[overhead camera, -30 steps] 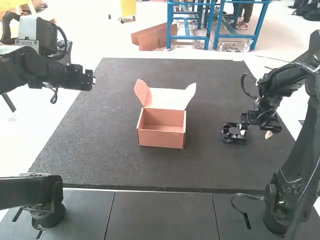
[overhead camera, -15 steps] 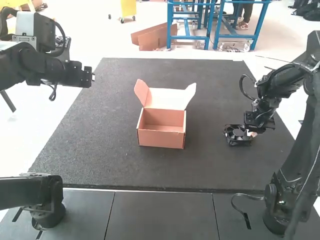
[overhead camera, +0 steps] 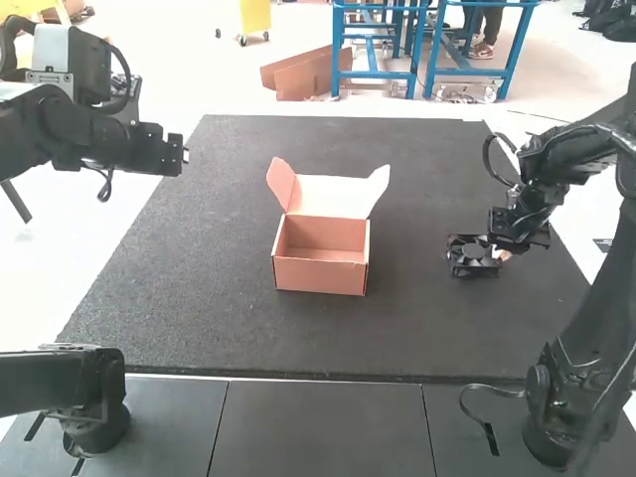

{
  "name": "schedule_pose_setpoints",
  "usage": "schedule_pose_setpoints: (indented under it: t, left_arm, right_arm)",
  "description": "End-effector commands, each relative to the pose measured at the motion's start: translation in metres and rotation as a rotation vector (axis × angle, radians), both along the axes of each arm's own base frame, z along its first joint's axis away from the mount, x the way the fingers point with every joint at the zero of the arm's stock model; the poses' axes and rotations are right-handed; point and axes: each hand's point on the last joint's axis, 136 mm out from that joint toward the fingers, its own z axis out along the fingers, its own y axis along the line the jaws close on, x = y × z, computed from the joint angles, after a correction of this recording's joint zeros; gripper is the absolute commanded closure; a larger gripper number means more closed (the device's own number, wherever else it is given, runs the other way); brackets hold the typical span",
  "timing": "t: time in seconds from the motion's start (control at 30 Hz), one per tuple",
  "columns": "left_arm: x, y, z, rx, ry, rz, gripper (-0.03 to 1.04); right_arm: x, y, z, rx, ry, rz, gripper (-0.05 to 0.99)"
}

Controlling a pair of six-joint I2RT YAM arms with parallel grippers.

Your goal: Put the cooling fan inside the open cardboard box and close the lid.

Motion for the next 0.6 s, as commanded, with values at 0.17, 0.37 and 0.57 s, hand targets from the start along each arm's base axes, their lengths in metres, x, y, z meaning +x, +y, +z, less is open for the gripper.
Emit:
schedule_pose_setpoints:
  t: [0.17,0.37,0.57]
  left_arm:
    - [-0.004,-0.002,-0.007,-0.01,-0.008,-0.009,0.04]
    - [-0.005,-0.003,-0.016,-0.011,0.005,-0.019,0.04]
    - [-0.006,-0.007,-0.021,-0.023,0.016,-0.036,0.04]
  right_arm:
    - [0.01,0.003,0.103,0.034,-0.233,-0.068,0.95]
    - [-0.005,0.017,0.157,0.11,-0.322,-0.103,0.95]
    - [-0.016,0.062,0.188,0.219,-0.288,-0.096,0.94]
